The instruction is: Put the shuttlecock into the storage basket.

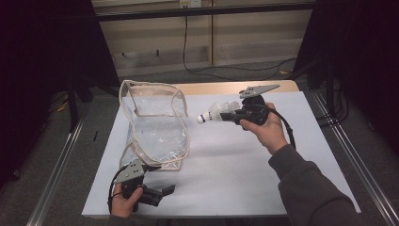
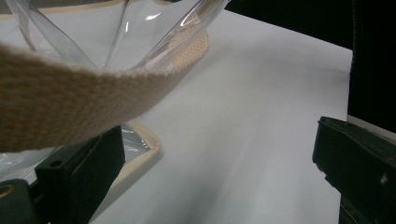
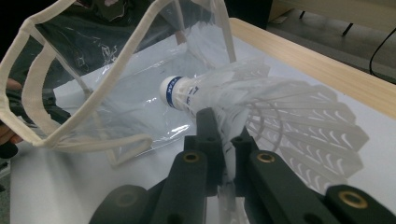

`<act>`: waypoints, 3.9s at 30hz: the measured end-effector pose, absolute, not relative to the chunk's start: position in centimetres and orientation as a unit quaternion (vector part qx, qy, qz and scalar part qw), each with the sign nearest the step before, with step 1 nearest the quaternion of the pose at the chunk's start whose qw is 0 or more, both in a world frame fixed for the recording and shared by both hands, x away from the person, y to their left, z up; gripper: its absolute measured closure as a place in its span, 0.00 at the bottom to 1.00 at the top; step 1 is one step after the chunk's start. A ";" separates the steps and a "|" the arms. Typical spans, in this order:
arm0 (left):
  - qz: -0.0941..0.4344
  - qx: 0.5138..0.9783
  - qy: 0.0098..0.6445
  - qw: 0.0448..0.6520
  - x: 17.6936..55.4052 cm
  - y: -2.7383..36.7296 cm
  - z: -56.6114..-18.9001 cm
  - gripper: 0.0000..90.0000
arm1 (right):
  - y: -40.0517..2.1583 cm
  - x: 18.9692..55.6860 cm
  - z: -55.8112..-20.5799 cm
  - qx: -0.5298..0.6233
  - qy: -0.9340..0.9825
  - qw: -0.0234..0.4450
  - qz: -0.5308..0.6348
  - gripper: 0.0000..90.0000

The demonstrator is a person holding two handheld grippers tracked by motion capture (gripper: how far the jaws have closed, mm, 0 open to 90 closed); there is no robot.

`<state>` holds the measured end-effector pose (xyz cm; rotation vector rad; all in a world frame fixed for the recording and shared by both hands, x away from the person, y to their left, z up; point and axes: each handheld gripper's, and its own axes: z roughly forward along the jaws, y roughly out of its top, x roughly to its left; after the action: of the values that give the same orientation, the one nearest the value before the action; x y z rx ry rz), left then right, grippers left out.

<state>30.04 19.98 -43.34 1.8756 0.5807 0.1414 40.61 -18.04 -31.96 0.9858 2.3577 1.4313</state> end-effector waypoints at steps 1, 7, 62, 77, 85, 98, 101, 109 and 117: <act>0.060 0.793 0.245 0.554 30.0 20.0 -43.3 0.03 | -17.9 40.6 -31.8 0.334 0.800 0.107 0.486 0.98; 0.058 0.793 0.245 0.554 30.0 20.0 -43.3 0.03 | -17.7 40.7 -30.8 0.328 0.802 0.111 0.487 0.98; 0.057 0.795 0.242 0.554 29.9 20.2 -43.4 0.03 | -13.7 41.9 -25.7 0.299 0.810 0.116 0.491 0.97; 0.057 0.793 0.244 0.555 29.9 20.2 -43.4 0.03 | -12.1 41.9 -25.3 0.289 0.813 0.115 0.491 0.97; 0.055 0.790 0.247 0.558 29.9 20.1 -43.4 0.03 | -11.5 42.0 -25.0 0.287 0.813 0.115 0.494 0.98; 0.055 0.791 0.245 0.558 29.9 20.2 -43.4 0.03 | -10.1 42.1 -25.1 0.278 0.816 0.110 0.494 0.98; 0.055 0.791 0.245 0.557 29.9 20.2 -43.4 0.03 | -9.9 42.2 -25.1 0.279 0.817 0.112 0.492 0.98; 0.054 0.791 0.245 0.558 29.9 20.2 -43.4 0.03 | -9.3 42.4 -25.2 0.279 0.818 0.111 0.490 0.98; 0.054 0.791 0.246 0.558 29.9 20.2 -43.4 0.03 | -8.8 42.6 -25.4 0.275 0.821 0.110 0.488 0.98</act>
<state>29.92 20.17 -43.43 1.8654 0.5792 0.1271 42.56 -8.77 -25.40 0.8092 2.4121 1.4336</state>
